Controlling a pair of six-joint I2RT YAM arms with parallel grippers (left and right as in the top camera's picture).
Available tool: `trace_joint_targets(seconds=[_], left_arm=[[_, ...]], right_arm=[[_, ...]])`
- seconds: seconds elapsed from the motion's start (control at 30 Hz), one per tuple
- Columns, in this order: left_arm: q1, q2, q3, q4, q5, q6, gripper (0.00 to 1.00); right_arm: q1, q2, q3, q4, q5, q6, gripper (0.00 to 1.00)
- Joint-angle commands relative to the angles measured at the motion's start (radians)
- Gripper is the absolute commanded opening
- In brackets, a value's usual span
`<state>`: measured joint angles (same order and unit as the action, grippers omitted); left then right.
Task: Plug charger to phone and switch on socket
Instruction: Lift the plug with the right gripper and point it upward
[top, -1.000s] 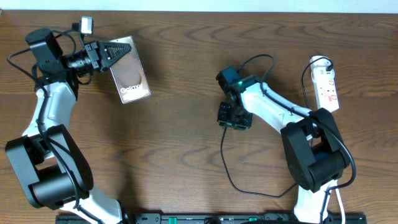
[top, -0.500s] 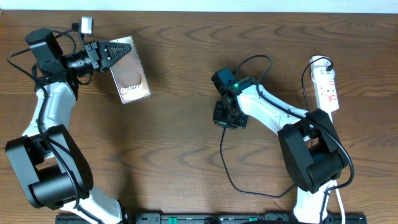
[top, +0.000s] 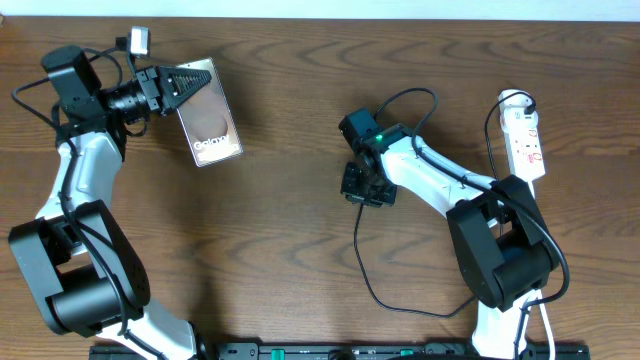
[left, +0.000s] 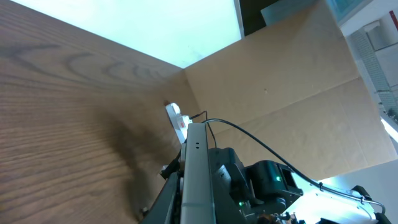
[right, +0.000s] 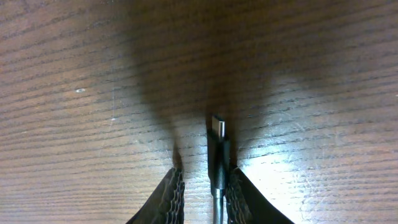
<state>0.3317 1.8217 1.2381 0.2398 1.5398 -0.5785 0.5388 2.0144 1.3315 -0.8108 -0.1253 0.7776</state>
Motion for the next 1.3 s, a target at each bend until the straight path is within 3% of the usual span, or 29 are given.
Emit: trace_joint_targets(seconds=[0.0, 0.5, 0.8, 1.27], left_arm=[[0.003, -0.011, 0.009, 0.002, 0.032, 0.002, 0.08], [0.003, -0.011, 0.009, 0.002, 0.032, 0.002, 0.08], [0.003, -0.011, 0.009, 0.002, 0.032, 0.002, 0.08], [0.003, -0.011, 0.009, 0.002, 0.032, 0.002, 0.07]], right_arm=[[0.003, 0.017, -0.01, 0.009, 0.05, 0.003, 0.21], [0.003, 0.017, -0.01, 0.011, 0.087, 0.003, 0.2], [0.009, 0.017, -0.01, 0.011, 0.066, 0.004, 0.01], [0.01, 0.017, -0.01, -0.119, 0.01, 0.029, 0.01]])
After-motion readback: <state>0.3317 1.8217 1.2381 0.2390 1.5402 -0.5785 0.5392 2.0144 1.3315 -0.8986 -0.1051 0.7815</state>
